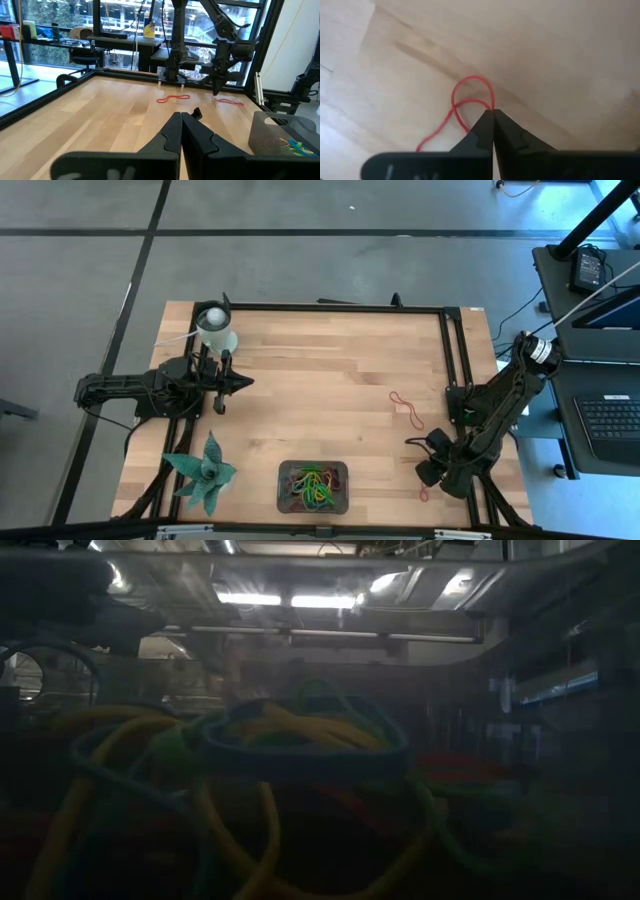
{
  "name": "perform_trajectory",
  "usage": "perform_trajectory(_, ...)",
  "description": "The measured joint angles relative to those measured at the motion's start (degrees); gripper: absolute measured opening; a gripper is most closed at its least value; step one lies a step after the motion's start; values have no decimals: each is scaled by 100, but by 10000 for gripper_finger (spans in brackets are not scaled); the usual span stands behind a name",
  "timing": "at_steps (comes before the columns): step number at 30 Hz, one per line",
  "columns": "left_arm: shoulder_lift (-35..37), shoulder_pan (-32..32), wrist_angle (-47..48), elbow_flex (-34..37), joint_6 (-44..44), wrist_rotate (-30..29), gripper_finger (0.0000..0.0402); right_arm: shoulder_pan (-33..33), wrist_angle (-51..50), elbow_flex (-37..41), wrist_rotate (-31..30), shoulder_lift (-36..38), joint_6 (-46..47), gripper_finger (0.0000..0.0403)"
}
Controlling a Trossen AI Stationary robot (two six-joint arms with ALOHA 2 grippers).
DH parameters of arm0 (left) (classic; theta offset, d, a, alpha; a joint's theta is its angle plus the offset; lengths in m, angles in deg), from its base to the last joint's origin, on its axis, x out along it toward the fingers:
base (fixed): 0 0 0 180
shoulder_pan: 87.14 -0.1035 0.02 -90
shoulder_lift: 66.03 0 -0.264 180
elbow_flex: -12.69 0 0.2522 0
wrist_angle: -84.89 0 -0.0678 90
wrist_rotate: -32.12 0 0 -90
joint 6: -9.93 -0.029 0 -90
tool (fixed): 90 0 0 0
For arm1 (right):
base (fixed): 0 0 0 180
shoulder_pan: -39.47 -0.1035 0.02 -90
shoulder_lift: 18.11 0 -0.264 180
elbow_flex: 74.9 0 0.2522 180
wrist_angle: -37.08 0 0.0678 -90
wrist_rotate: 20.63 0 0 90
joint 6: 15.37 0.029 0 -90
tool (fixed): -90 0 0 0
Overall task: Pick and place rubber bands into bin
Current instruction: Put the red rubber band into the black bin
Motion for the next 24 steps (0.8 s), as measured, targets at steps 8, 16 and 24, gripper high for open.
perform_trajectory(8,1,1,0,0,0,0,1,-9,-259,-193,174,3,17,26)
perform_trajectory(16,0,1,-1,-1,0,0,1,-13,-188,-193,-100,11,28,77)
perform_trajectory(24,0,1,-2,-1,0,0,1,-13,-128,-177,-154,-6,26,124)
